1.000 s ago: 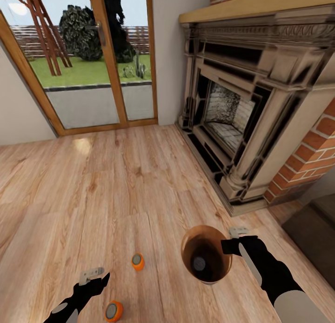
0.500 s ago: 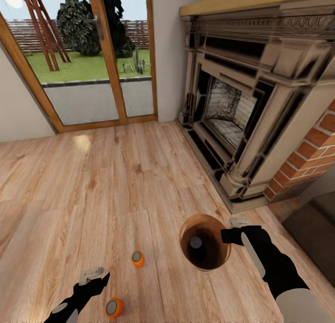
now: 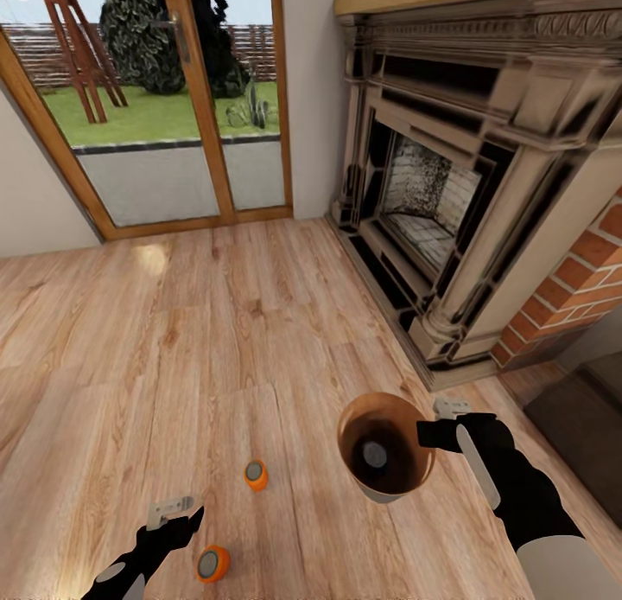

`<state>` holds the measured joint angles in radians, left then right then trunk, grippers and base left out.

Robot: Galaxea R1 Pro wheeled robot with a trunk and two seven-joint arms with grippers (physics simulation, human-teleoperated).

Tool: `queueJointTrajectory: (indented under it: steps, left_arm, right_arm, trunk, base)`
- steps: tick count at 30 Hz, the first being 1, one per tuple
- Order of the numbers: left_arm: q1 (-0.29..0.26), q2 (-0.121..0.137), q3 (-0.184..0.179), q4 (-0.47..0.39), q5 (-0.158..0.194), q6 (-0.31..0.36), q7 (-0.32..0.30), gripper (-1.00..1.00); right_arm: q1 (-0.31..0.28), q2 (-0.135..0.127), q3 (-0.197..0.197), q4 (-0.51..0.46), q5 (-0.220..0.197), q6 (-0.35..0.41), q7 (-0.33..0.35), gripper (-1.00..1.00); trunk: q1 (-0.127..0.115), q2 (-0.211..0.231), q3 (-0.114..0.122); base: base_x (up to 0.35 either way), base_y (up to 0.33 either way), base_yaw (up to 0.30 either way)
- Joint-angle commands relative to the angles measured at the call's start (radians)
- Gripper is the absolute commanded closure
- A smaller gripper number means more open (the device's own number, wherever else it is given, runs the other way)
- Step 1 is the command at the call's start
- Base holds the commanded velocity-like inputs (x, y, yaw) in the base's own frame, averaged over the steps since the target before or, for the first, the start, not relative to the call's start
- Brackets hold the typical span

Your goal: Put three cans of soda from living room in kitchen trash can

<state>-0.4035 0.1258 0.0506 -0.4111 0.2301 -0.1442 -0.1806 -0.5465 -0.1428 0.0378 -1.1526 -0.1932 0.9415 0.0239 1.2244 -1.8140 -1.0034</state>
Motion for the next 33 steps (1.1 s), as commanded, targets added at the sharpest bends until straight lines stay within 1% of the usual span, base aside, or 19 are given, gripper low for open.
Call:
queueJointTrajectory:
  steps: [1,23,24,28,30,33]
  left_arm:
    - [0.0,0.0,0.0,0.0,0.0,0.0,0.0,-1.0]
    - [0.0,0.0,0.0,0.003,0.0,0.005,0.007,-1.0]
    - [0.0,0.0,0.0,0.003,0.0,0.006,0.011,-1.0]
    - [0.0,-0.001,-0.001,0.004,0.0,0.012,0.062,-1.0]
    - [0.0,-0.001,-0.001,0.002,0.0,0.029,0.089,-1.0]
    - [0.0,-0.005,-0.001,-0.004,0.0,0.039,0.101,-1.0]
  right_arm:
    - [-0.001,0.0,-0.001,0.0,-0.022,0.0,0.005,1.0]
    - [0.0,0.001,0.001,-0.001,-0.022,0.0,0.006,1.0]
    - [0.0,0.001,0.001,-0.001,-0.022,0.0,0.006,1.0]
    - [0.0,0.001,0.001,-0.001,-0.023,0.0,0.006,1.0]
    - [-0.001,0.002,0.001,-0.001,-0.023,0.0,0.006,1.0]
    - [0.0,0.001,0.001,-0.001,-0.023,0.0,0.006,1.0]
  trunk:
    - [0.0,0.0,-0.002]
    - [0.0,0.0,-0.036]
    - [0.0,0.0,-0.038]
    - [0.0,0.0,-0.044]
    - [0.0,0.0,-0.048]
    - [0.0,0.0,-0.052]
  base:
    - [0.0,0.0,0.0]
    - [0.0,0.0,0.0]
    - [0.0,0.0,0.0]
    - [0.0,0.0,0.0]
    - [0.0,0.0,0.0]
    - [0.0,0.0,0.0]
